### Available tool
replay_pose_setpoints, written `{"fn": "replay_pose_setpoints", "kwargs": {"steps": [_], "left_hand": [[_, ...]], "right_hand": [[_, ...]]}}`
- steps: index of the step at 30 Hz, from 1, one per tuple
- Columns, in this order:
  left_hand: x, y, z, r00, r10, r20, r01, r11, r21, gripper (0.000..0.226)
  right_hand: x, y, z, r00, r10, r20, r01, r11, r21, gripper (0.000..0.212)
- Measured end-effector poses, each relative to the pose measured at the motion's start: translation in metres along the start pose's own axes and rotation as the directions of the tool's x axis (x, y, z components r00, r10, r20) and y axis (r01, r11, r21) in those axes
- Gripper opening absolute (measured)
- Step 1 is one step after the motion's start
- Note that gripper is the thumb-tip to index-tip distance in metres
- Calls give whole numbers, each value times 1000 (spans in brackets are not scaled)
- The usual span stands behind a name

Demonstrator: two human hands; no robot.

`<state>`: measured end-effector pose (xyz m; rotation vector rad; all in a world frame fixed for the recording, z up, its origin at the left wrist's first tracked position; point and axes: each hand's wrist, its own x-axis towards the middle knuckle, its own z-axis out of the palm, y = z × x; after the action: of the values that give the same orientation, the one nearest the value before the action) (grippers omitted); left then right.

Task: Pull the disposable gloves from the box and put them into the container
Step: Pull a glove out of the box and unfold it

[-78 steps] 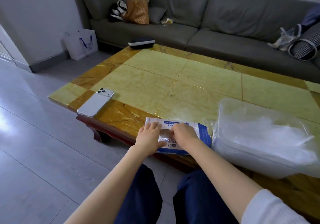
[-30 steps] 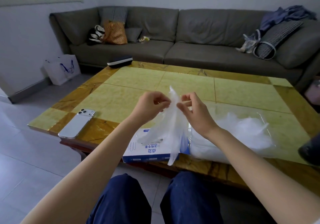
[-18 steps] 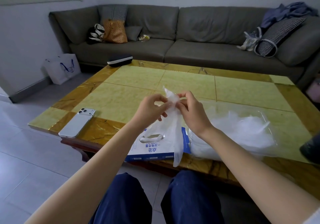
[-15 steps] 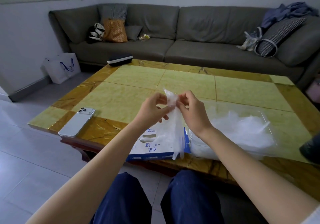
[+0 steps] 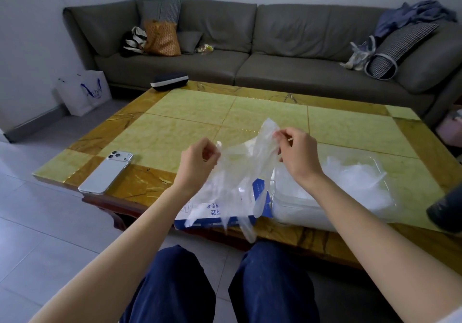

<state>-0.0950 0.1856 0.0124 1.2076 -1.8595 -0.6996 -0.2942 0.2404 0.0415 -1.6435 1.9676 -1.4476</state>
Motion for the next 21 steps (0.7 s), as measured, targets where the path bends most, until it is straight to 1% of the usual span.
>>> {"fn": "replay_pose_setpoints", "kwargs": {"steps": [1, 3, 5, 7, 8, 10, 11, 14, 15, 17, 18, 19, 21], "left_hand": [[-3, -10, 3, 999, 32, 39, -35, 996, 88, 8], [-12, -30, 11, 980, 52, 193, -104, 957, 271, 14], [-21, -48, 21, 936, 4, 353, -149, 911, 384, 22], [-24, -56, 29, 868, -92, 488, -168, 871, 462, 26], [-24, -56, 31, 821, -154, 550, -168, 855, 491, 27], [-24, -54, 35, 713, -251, 655, -145, 861, 488, 29], [-24, -53, 36, 670, -267, 693, -151, 865, 479, 34], [-20, -44, 35, 599, -308, 739, -220, 824, 522, 70], [-16, -41, 34, 577, -323, 750, -222, 822, 525, 74], [-4, -34, 29, 541, -330, 774, -220, 832, 509, 67], [2, -28, 26, 549, -319, 772, -207, 844, 496, 60], [9, -23, 22, 591, -291, 752, -178, 862, 474, 55], [22, -8, 15, 737, -182, 651, -154, 893, 424, 48]], "right_hand": [[1, 1, -3, 1000, 7, -19, -7, 1000, 3, 18], [2, 3, -7, 999, 15, -36, -15, 1000, 5, 17], [1, 5, -8, 999, 15, -36, -15, 1000, 11, 16], [-1, 7, -8, 1000, 13, -23, -13, 1000, 9, 16], [-2, 8, -7, 1000, 18, -15, -18, 1000, 11, 15], [-4, 10, -7, 999, 37, 1, -37, 999, 28, 15], [-4, 10, -7, 999, 39, 11, -39, 999, 30, 15], [-4, 11, -7, 999, 23, 33, -23, 1000, -1, 15], [-4, 11, -7, 999, 16, 36, -15, 1000, -19, 16], [-1, 11, -9, 999, -7, 42, 10, 998, -59, 17], [1, 12, -11, 999, -21, 45, 24, 997, -73, 17], [3, 12, -13, 998, -32, 49, 36, 996, -81, 18], [6, 13, -17, 997, -46, 67, 52, 995, -90, 18]]}}
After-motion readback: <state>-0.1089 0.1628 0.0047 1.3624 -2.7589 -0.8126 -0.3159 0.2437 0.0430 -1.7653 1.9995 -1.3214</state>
